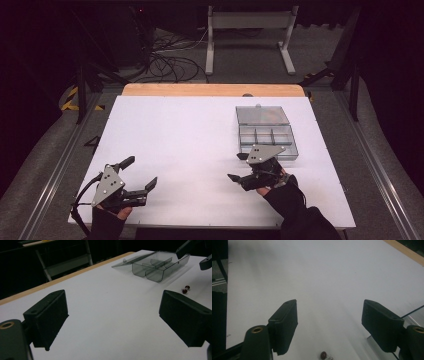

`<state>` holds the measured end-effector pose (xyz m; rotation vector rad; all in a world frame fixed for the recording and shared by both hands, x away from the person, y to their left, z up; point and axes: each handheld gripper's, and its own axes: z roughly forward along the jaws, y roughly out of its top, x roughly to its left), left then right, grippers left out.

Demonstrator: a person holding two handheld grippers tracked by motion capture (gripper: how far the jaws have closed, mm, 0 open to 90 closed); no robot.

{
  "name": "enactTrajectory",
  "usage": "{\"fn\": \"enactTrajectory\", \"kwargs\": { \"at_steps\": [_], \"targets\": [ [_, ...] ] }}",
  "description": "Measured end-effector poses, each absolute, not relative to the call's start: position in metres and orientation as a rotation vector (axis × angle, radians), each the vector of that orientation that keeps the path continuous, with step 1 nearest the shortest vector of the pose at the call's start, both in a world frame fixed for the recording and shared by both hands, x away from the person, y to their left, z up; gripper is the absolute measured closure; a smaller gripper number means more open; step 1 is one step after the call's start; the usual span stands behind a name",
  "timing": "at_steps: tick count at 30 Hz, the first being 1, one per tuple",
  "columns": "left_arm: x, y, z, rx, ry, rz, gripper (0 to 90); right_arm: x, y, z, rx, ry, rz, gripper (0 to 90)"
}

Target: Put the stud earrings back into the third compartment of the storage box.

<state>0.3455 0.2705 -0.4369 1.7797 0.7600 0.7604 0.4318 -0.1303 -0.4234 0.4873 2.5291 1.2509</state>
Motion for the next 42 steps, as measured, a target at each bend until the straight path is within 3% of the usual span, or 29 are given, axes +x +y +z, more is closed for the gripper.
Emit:
{"fn": "enactTrajectory", "kwargs": {
  "at_steps": [23, 42],
  "targets": [
    [0.346, 0.269, -0.438, 1.787, 0.771, 0.752, 8.8, 0.444, -0.124, -0.417, 0.516, 2.686, 1.038, 31.5],
    [0.346, 0.270, -0.437, 1.785, 0.770, 0.755, 8.9, 0.455, -0.108, -0.436, 0.553, 2.839, 0.714, 38.3]
  ]
}}
